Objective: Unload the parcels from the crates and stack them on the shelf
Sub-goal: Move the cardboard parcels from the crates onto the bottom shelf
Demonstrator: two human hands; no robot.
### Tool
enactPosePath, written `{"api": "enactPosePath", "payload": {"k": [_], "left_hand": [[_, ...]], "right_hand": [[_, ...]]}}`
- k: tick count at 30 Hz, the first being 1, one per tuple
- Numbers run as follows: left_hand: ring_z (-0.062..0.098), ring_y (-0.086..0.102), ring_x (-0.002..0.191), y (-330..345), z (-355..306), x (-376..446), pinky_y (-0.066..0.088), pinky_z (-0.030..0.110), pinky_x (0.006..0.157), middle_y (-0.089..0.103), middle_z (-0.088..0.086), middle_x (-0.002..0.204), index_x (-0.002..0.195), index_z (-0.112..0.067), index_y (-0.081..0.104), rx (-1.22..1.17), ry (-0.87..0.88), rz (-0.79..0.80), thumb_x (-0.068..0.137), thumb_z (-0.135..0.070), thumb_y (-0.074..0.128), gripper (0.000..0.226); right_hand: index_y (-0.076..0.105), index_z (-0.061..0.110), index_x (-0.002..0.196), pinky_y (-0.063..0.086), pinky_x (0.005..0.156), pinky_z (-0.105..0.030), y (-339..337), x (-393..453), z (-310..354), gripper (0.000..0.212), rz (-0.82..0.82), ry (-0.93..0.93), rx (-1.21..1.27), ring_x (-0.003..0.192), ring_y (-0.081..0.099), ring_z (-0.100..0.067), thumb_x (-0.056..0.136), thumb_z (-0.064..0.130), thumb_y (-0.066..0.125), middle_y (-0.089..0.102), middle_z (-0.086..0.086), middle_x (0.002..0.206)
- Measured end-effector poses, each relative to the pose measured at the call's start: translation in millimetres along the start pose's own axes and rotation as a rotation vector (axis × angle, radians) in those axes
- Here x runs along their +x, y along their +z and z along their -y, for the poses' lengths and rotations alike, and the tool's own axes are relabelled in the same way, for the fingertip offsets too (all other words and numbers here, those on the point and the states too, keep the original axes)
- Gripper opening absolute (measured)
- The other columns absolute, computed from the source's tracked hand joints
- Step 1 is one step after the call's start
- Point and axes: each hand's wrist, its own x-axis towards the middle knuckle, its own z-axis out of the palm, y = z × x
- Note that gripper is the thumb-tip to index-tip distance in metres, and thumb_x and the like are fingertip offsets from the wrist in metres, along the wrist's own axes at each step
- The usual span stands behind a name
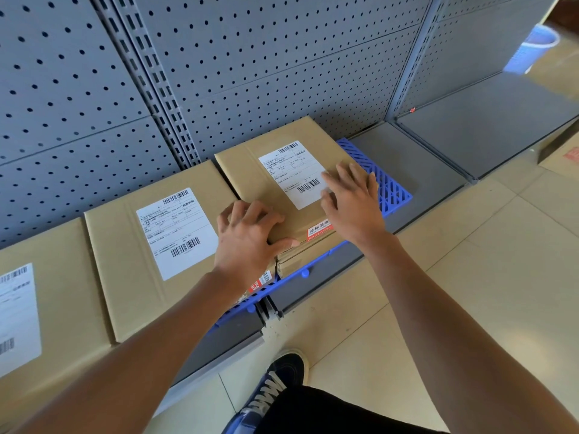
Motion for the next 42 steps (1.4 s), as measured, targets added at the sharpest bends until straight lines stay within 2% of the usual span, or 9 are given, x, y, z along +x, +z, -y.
{"api": "enactPosePath", "payload": {"k": [2, 5, 9, 14, 20, 23, 29, 37, 42], "left_hand": [[0.032, 0.055, 0.108, 0, -1, -2, 0.041, 0.056, 0.097, 0.062, -0.003, 0.109, 0.105, -0.024, 0.073, -0.001, -0.002, -0.007, 0.085, -0.071, 0.056, 0.055], [0.03, 0.054, 0.111, -5, -5, -2, 0.04, 0.054, 0.099, 0.062, -0.004, 0.112, 0.107, -0.026, 0.072, -0.029, -0.028, 0.003, 0.089, -0.067, 0.051, 0.05], [0.029, 0.051, 0.122, -20, -9, 3, 0.037, 0.054, 0.104, 0.063, -0.006, 0.118, 0.112, -0.026, 0.072, -0.082, -0.054, 0.059, 0.093, -0.044, 0.063, 0.028], [0.026, 0.052, 0.124, -54, 0, -18, 0.039, 0.051, 0.103, 0.064, -0.005, 0.124, 0.12, -0.025, 0.07, -0.064, -0.099, 0.051, 0.095, -0.035, 0.064, 0.027], [0.025, 0.05, 0.128, -103, 37, -74, 0.039, 0.05, 0.106, 0.064, -0.002, 0.131, 0.127, -0.025, 0.066, -0.024, -0.224, 0.07, 0.098, -0.038, 0.059, 0.032], [0.026, 0.05, 0.131, -129, 48, -111, 0.038, 0.05, 0.107, 0.063, -0.001, 0.135, 0.132, -0.024, 0.064, 0.017, -0.269, 0.082, 0.098, -0.037, 0.059, 0.036], [0.025, 0.047, 0.133, -194, 66, -197, 0.037, 0.047, 0.106, 0.06, -0.003, 0.139, 0.136, -0.026, 0.061, 0.045, -0.403, 0.094, 0.1, -0.041, 0.056, 0.039], [0.025, 0.05, 0.131, -283, 99, -307, 0.042, 0.043, 0.104, 0.059, -0.002, 0.141, 0.139, -0.027, 0.058, 0.075, -0.585, 0.037, 0.099, -0.041, 0.056, 0.042], [0.026, 0.049, 0.129, -318, 119, -365, 0.042, 0.044, 0.104, 0.06, -0.002, 0.139, 0.138, -0.026, 0.058, 0.085, -0.707, -0.015, 0.098, -0.039, 0.056, 0.042]], "right_hand": [[0.053, 0.02, 0.142, 0.01, 0.12, -0.058, -1, -1, 4, 0.051, -0.013, -0.017, -0.012, 0.148, 0.023, -0.028, 0.099, 0.044, 0.035, 0.045, -0.004, 0.148], [0.053, 0.021, 0.143, 0.007, 0.121, -0.057, 0, -1, 15, 0.05, 0.01, -0.033, 0.02, 0.149, 0.023, -0.028, 0.101, 0.044, 0.038, 0.043, -0.007, 0.154], [0.05, 0.022, 0.145, 0.008, 0.123, -0.056, -2, -2, 30, 0.047, 0.046, -0.078, 0.048, 0.152, 0.02, -0.024, 0.103, 0.041, 0.042, 0.037, -0.005, 0.159], [0.052, 0.019, 0.144, 0.022, 0.12, -0.054, -16, -13, 65, 0.045, 0.004, -0.124, 0.089, 0.145, 0.034, -0.028, 0.101, 0.029, 0.051, 0.046, -0.009, 0.153], [0.061, 0.014, 0.136, 0.038, 0.11, -0.055, -18, -60, 125, 0.041, 0.035, -0.204, 0.174, 0.133, 0.051, -0.031, 0.095, 0.022, 0.058, 0.057, -0.012, 0.143], [0.06, 0.013, 0.137, 0.038, 0.112, -0.053, -20, -88, 162, 0.041, 0.075, -0.246, 0.187, 0.134, 0.051, -0.03, 0.097, 0.022, 0.058, 0.056, -0.013, 0.144], [0.065, 0.011, 0.128, 0.048, 0.102, -0.051, -29, -145, 250, 0.037, 0.054, -0.326, 0.303, 0.122, 0.059, -0.031, 0.092, 0.016, 0.061, 0.065, -0.008, 0.129], [0.061, 0.011, 0.136, 0.04, 0.11, -0.04, -65, -211, 391, 0.042, 0.173, -0.479, 0.331, 0.132, 0.05, -0.028, 0.094, 0.011, 0.059, 0.061, -0.008, 0.138], [0.057, 0.015, 0.141, 0.035, 0.111, -0.037, -72, -239, 467, 0.045, 0.249, -0.592, 0.342, 0.137, 0.045, -0.025, 0.096, 0.016, 0.057, 0.056, -0.005, 0.145]]}}
